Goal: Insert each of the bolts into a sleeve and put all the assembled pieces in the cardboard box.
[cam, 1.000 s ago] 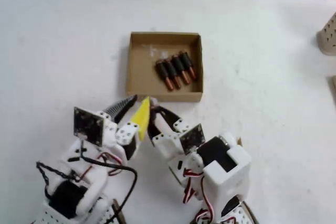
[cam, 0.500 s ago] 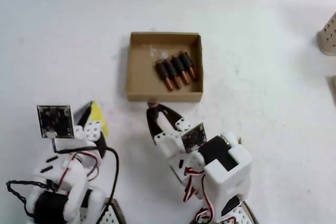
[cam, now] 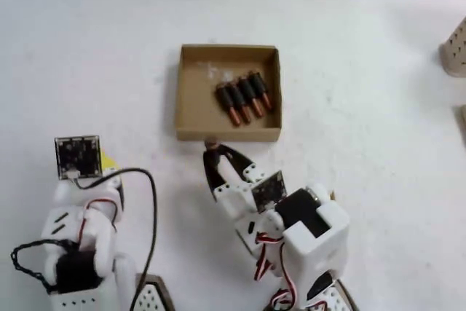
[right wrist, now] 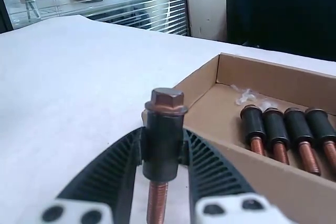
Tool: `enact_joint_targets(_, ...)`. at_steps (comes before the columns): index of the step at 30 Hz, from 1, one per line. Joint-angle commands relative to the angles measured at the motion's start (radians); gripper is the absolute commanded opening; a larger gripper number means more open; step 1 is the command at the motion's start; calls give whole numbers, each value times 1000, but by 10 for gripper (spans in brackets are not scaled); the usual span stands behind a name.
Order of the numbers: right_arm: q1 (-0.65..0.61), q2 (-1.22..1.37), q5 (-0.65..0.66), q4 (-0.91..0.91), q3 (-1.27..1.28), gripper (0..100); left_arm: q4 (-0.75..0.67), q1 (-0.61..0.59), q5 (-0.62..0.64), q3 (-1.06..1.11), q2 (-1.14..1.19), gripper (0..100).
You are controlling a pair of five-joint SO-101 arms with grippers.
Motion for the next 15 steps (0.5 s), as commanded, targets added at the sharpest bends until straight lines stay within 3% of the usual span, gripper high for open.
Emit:
enact_joint_targets(1, 13, -44, -5, -19, 17, 16, -224, -25, -6, 180, -7, 23)
enact_joint_targets(3, 13, -45, -5, -19, 20, 16, -262, -25, -5, 215, -1, 23)
enact_joint_targets(7, 13, -47, -5, -21, 34, 16, -203, -28, -5, 213, -4, 23)
enact_joint_targets(15, 30, -48, -5, -24, 35, 16, 37, -24, -9, 213, -4, 23)
